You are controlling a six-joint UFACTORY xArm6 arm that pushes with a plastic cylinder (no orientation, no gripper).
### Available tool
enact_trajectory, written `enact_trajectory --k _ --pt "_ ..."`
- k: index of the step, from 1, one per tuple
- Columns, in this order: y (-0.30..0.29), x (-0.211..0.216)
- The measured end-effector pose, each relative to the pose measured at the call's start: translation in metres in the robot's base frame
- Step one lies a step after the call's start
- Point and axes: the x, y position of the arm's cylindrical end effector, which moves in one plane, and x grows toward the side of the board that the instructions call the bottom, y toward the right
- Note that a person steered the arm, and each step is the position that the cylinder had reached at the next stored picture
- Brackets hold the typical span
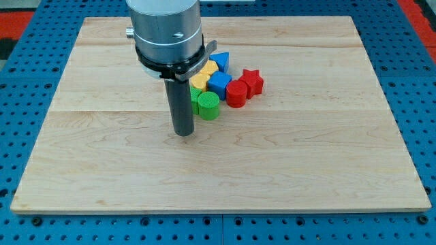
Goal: Push the green circle to the blue cube
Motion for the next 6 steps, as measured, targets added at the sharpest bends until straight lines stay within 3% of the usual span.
enact_trajectory --k 4,5,6 --pt "0.024 -0.029" --pt "0.025 -0.006" --pt "0.085 0.009"
